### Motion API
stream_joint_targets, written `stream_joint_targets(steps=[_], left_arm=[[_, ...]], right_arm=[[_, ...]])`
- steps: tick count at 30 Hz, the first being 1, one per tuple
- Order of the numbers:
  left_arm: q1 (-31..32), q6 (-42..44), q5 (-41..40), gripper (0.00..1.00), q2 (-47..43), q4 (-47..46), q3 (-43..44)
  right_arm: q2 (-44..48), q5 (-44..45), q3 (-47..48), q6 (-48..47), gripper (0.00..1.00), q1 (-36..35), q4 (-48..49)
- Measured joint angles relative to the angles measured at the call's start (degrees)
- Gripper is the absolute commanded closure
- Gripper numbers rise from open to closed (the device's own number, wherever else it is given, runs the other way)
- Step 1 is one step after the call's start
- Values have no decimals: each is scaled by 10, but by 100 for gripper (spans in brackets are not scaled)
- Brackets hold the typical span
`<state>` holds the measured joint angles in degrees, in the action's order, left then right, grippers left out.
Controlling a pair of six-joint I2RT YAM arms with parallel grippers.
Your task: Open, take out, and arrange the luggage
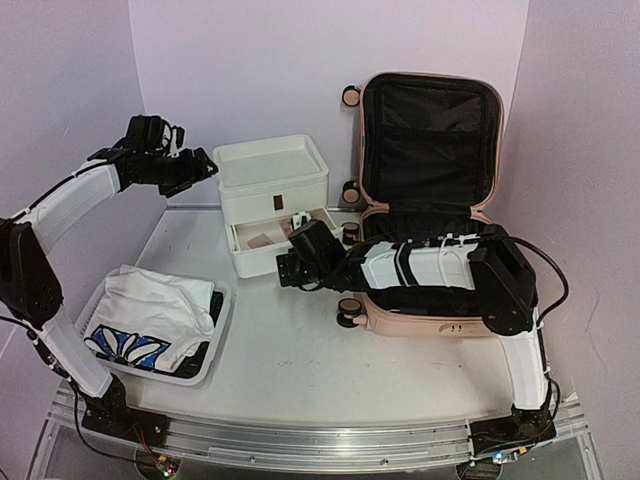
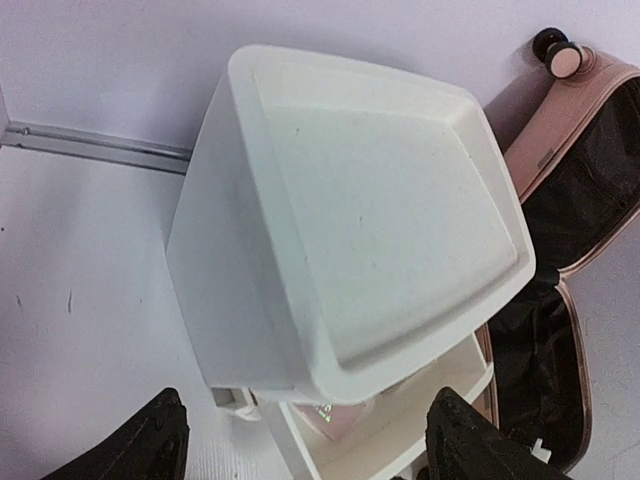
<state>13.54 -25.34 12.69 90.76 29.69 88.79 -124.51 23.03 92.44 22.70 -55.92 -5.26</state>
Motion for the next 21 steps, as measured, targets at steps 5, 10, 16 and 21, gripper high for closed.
stream_joint_targets(steps=[5,10,16,21], left_arm=[[27,11,-65,21,79,3,111],[47,18,-130,24,146,10,181],[61,40,-184,38,213,35,226],[61,56,-199,47,235,52,236]], right_arm=[[27,2,-29,14,13,1,4],[47,2,-45,21,13,1,8],[48,0,-46,26,20,4,9],[47,-13,-44,26,24,8,19]])
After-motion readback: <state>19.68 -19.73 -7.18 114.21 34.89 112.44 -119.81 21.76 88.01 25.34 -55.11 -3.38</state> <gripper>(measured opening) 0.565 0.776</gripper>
